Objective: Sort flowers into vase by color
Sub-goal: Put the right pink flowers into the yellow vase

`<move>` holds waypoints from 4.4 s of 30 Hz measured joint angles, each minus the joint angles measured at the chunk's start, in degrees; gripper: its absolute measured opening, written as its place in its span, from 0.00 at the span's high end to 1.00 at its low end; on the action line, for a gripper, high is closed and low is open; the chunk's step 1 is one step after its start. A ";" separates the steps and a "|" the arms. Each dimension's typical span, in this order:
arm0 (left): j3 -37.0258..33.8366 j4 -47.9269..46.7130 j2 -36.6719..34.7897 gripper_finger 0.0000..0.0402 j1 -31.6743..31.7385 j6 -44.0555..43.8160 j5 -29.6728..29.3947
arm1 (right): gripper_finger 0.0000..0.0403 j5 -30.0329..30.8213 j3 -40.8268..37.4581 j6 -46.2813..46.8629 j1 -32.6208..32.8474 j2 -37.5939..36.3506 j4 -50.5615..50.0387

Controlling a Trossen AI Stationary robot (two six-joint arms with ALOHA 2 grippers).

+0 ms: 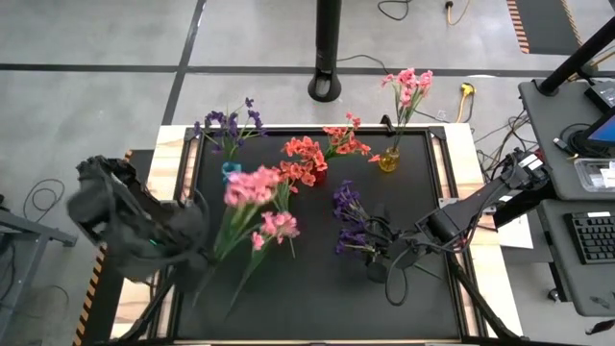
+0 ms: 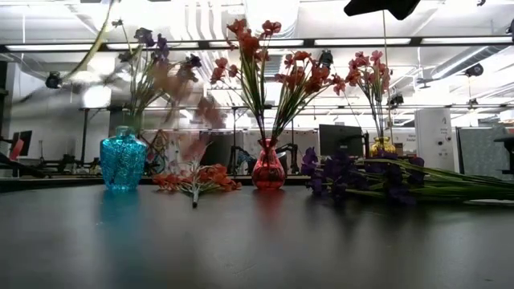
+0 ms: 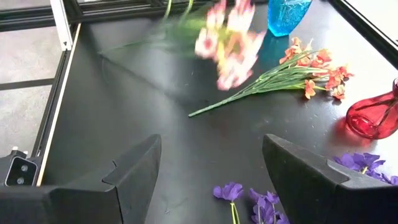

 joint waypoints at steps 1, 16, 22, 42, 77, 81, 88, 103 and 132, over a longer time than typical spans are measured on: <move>-2.16 -0.02 0.02 1.00 0.40 -1.64 2.05 | 0.32 0.00 0.00 0.00 0.00 0.00 0.01; -15.02 4.87 0.07 1.00 2.01 -8.10 10.45 | 0.33 -0.54 -8.52 -22.81 -0.45 14.51 44.30; -10.38 7.44 0.26 1.00 2.01 -4.06 -2.62 | 0.35 -0.54 -3.24 -29.53 -3.91 28.85 65.52; -1.62 1.30 6.35 1.00 1.89 2.35 -8.62 | 0.56 -2.69 21.35 -30.87 -11.47 55.66 59.60; -43.23 79.71 13.56 1.00 10.95 75.15 -18.06 | 0.70 4.66 -21.70 -26.93 7.63 11.11 73.16; -46.09 84.52 13.88 1.00 11.94 77.09 -17.98 | 0.62 4.51 -20.37 -29.69 6.84 13.98 78.38; -48.05 87.77 13.86 1.00 13.06 77.06 -17.99 | 0.41 2.44 -17.36 -30.56 5.21 15.70 78.90; -48.30 88.44 13.90 1.00 15.37 74.58 -18.12 | 0.43 -1.11 -12.21 -32.11 2.61 18.45 77.35; -44.45 66.89 10.21 0.52 15.17 72.78 -21.08 | 0.97 10.09 -11.89 -23.12 -1.78 1.05 45.69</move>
